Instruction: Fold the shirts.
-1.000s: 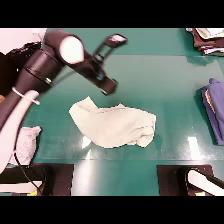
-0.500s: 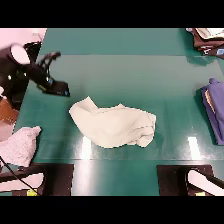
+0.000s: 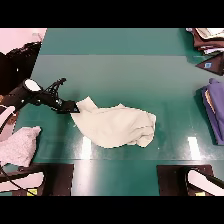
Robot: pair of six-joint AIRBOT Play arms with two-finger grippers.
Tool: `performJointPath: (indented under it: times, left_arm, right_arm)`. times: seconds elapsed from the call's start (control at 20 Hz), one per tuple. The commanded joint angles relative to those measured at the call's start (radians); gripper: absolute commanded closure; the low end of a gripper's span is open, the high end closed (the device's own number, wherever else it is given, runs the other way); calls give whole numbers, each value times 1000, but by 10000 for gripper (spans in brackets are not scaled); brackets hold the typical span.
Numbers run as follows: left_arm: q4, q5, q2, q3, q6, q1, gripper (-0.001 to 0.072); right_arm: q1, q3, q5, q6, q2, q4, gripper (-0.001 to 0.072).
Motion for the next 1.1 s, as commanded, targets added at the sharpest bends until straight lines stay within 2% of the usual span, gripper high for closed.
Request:
performJointPath:
  times: [0.0,0.3,0.35,0.4,0.45,0.6,0.7,1.05]
  left_arm:
    - [-50,14,1,-26,26,2,687]
    - [-4,-23,56,153,13,2,685]
    - [-5,-23,67,190,13,2,685]
    - [-8,-25,76,223,13,2,685]
    - [-14,-28,82,248,13,2,685]
    - [-17,-33,84,264,-12,2,685]
    - [-18,-41,84,264,-13,2,685]
    - [-18,-69,84,264,-13,2,685]
  right_arm:
    - [1,-106,3,0,0,-51,698]
    - [62,-433,-79,14,0,-236,696]
    - [94,-499,-125,14,0,-238,633]
    - [129,-557,-177,14,0,-238,472]
    - [167,-611,-245,14,0,-238,353]
    - [255,-711,-443,14,-1,-222,354]
    - [298,-737,-514,14,-2,-220,355]
    - [423,-644,-504,15,-199,-220,357]
